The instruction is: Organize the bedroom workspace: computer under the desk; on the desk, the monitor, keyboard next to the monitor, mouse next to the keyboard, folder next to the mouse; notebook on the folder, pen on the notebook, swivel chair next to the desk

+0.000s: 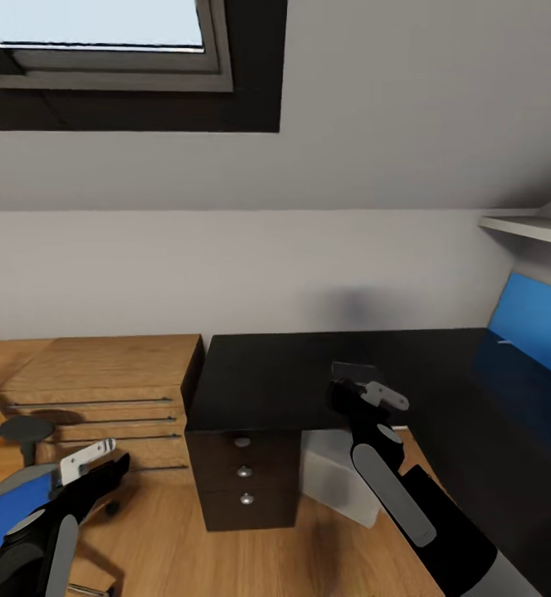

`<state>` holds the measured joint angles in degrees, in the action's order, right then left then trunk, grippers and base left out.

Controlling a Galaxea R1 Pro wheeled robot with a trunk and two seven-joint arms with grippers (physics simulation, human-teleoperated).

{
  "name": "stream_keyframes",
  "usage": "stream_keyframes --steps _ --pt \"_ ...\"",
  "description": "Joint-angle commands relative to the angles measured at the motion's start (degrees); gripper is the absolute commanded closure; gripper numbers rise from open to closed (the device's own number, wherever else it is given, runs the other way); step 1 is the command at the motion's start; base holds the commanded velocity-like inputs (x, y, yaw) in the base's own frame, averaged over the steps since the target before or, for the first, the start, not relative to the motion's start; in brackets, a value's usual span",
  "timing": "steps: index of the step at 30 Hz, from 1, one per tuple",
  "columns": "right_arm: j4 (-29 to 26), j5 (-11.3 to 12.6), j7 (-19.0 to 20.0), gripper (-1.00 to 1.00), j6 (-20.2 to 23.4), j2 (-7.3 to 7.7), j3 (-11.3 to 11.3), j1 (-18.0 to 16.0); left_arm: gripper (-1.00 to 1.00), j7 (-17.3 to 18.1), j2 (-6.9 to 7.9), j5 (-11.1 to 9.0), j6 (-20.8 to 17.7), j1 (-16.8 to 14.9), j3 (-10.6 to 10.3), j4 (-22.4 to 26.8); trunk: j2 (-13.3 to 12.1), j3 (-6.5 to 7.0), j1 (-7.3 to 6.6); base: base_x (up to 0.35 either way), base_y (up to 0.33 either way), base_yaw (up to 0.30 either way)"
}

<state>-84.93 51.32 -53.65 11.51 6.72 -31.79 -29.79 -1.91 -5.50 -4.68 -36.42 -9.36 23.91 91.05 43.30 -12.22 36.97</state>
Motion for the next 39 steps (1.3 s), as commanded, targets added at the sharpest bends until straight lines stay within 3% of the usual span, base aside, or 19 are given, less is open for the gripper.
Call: stream_keyframes --steps 1,6,11,21,28,35,39 --pt "-0.1 0.3 -0.4 1.00 0.1 0.04 -0.1 -0.1 -1.00 -0.2 -0.06 -0.5 -0.3 0.0 0.1 0.1 0.1 -0.09 0.02 -0.002 0.002 -0.299" --pt "0.2 0.2 -0.6 1.00 0.7 0.46 -0.3 -0.1 -1.00 -0.1 -0.18 -0.3 -0.3 0.0 -0.3 0.1 0.1 -0.11 0.02 0.000 0.000 -0.202" --pt "0.8 0.4 -3.7 1.00 1.1 0.52 -0.5 0.6 -1.00 -0.1 -0.21 -0.3 -0.3 0.0 -0.4 0.0 0.1 -0.11 0.02 -0.008 0.009 -0.031" --pt "1.6 0.3 -3.9 1.00 1.2 0.57 -0.4 1.1 -1.00 -0.1 -0.22 -0.2 -0.3 0.0 -0.4 -0.1 0.1 -0.11 0.02 -0.156 0.243 -0.265" --pt "2.6 0.2 -3.9 1.00 1.2 0.57 -0.4 1.1 -1.00 0.0 -0.22 -0.2 -0.3 0.0 -0.5 -0.2 0.1 -0.11 0.02 0.076 0.302 -0.297" --pt "2.6 -0.1 -4.1 1.00 1.1 0.58 -0.5 1.1 -1.00 0.1 -0.29 -0.2 -0.7 0.0 -1.6 -1.0 0.1 -0.12 0.02 0.007 0.012 -0.049" --pt "2.6 0.0 -4.0 1.00 1.1 1.77 -0.3 1.1 -1.00 0.1 -0.30 -0.2 -0.7 0.0 -1.7 -1.0 0.1 -0.12 0.02 0.000 0.000 -0.240"
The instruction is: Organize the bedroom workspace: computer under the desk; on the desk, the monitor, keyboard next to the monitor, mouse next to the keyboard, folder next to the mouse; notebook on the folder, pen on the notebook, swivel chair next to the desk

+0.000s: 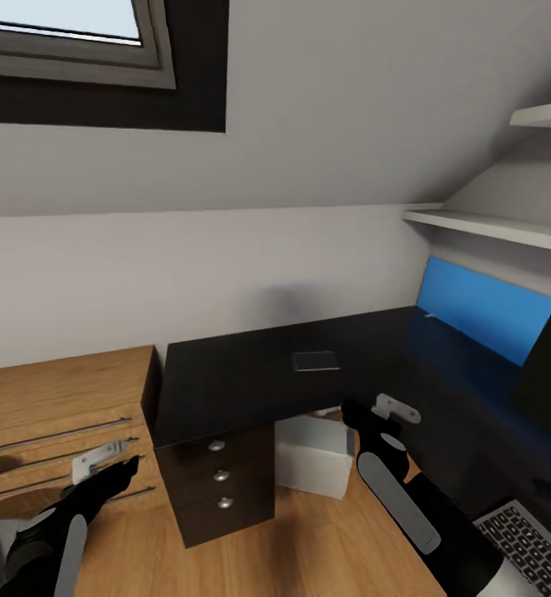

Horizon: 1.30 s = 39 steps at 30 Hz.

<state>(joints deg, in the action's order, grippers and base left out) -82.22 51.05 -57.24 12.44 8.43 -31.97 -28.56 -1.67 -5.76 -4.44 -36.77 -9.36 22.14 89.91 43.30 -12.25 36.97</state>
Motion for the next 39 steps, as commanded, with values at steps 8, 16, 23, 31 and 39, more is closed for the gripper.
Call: stream_keyframes --steps 8,16,23,31,39 --pt "0.0 0.5 0.1 1.00 0.2 3.41 0.2 -0.1 -1.00 -0.2 -0.04 -0.5 -0.2 0.0 -0.4 -0.9 0.1 -0.09 0.02 0.000 0.000 -0.277" --pt "0.4 0.6 3.0 1.00 0.5 5.16 2.3 -0.1 -1.00 -0.2 -0.04 -0.5 -0.2 0.0 -0.9 -1.0 0.1 -0.09 0.02 0.000 0.000 -0.297" --pt "5.8 0.6 10.7 1.00 5.5 6.69 4.3 -0.1 -1.00 -0.2 -0.04 -0.5 -0.2 0.0 -1.0 -1.1 0.1 -0.09 0.02 0.000 0.000 -0.233" --pt "8.9 0.5 14.2 1.00 7.4 6.20 5.0 0.1 -1.00 -0.3 -1.40 -0.6 -0.2 0.0 -0.8 0.7 0.1 -0.10 0.02 0.000 0.000 -0.008" --pt "7.5 0.2 14.0 1.00 7.3 7.77 5.0 0.3 -1.00 -0.3 -1.70 -0.6 -0.4 0.0 -0.7 1.3 1.3 -0.64 0.68 0.000 0.000 0.000"
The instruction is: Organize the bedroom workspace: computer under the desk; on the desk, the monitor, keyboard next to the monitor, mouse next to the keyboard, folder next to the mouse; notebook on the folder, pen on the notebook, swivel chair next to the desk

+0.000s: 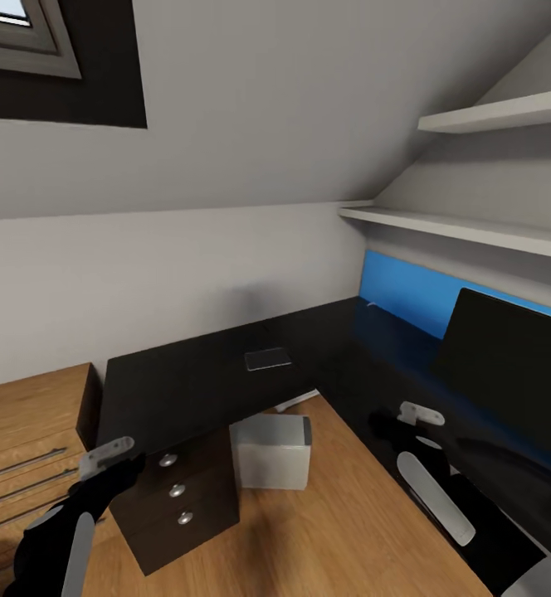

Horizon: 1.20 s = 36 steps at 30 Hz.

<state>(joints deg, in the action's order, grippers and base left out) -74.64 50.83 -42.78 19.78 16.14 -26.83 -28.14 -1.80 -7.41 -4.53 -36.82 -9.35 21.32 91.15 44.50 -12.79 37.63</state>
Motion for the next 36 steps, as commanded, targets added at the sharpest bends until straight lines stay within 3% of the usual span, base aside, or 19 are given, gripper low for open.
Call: stream_keyframes --steps 1,13,28,36 --pt "0.0 0.4 -0.5 1.00 0.0 0.09 -0.2 -0.1 -1.00 -0.2 -0.07 -0.5 -0.3 -0.1 0.1 0.1 0.5 -0.28 0.24 0.000 0.000 0.000" --pt "0.1 0.4 -0.5 1.00 -0.1 0.18 -0.2 -0.1 -1.00 -0.2 -0.11 -0.5 -0.3 -0.1 0.1 0.2 5.3 -2.43 2.88 0.000 0.000 0.000" --pt "4.3 0.0 -0.3 1.00 -0.3 0.25 0.2 -0.1 -1.00 -0.2 -0.14 -0.5 -0.3 -0.1 0.1 0.2 11.3 -5.12 6.17 0.000 0.000 0.000" --pt "5.4 -3.4 -0.1 1.00 -0.6 0.25 0.2 -0.1 -1.00 -0.2 -0.14 -0.5 -0.3 -0.1 0.1 0.2 14.5 -6.56 7.93 0.000 0.000 0.000"
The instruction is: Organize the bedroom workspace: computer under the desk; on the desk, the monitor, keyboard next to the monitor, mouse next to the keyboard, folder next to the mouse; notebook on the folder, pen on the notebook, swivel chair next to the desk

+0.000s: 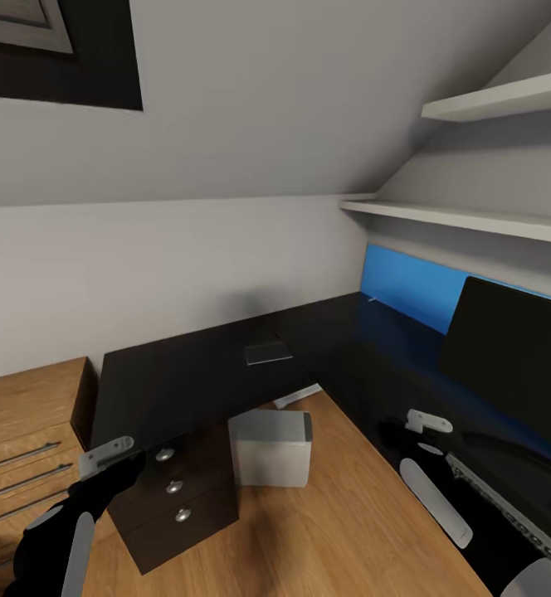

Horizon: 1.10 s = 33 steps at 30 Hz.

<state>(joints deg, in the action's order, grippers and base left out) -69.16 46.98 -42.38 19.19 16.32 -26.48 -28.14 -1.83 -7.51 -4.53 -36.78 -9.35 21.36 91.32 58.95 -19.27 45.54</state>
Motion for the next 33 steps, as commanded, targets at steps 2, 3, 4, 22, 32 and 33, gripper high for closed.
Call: stream_keyframes --steps 2,3,4,22,32,33 --pt "0.6 0.2 -0.4 1.00 -0.1 0.05 -0.2 -0.1 -1.00 -0.2 -0.04 -0.5 -0.3 -0.1 0.1 0.1 0.9 -0.44 0.45 0.000 0.000 0.000" --pt "1.1 0.1 -0.4 1.00 -0.2 0.04 -0.2 -0.1 -1.00 -0.2 -0.04 -0.5 -0.3 -0.1 0.1 0.1 1.3 -0.62 0.67 0.000 0.000 0.000" --pt "2.3 -0.1 -0.4 1.00 -0.3 -0.01 -0.2 -0.1 -1.00 -0.2 -0.04 -0.5 -0.3 -0.1 0.1 0.0 1.7 -0.80 0.89 0.000 0.000 0.000" --pt "19.9 -6.0 -0.4 1.00 -12.1 -2.53 -0.3 -6.1 -1.00 -0.2 -0.13 -0.5 -0.4 -0.1 0.1 0.0 8.9 -4.03 4.85 0.000 0.000 0.000" --pt "23.3 -7.2 -0.4 1.00 -14.0 -3.12 -0.3 -7.2 -1.00 -0.2 -0.13 -0.4 -0.5 -0.1 0.0 -0.2 9.3 -4.21 5.07 0.000 0.000 0.000" --pt "24.9 -7.3 -0.3 1.00 -14.4 -3.16 -0.3 -7.8 -1.00 -0.2 -0.12 -0.4 -0.5 -0.1 0.0 -0.3 9.3 -4.21 5.07 0.000 0.000 0.000"
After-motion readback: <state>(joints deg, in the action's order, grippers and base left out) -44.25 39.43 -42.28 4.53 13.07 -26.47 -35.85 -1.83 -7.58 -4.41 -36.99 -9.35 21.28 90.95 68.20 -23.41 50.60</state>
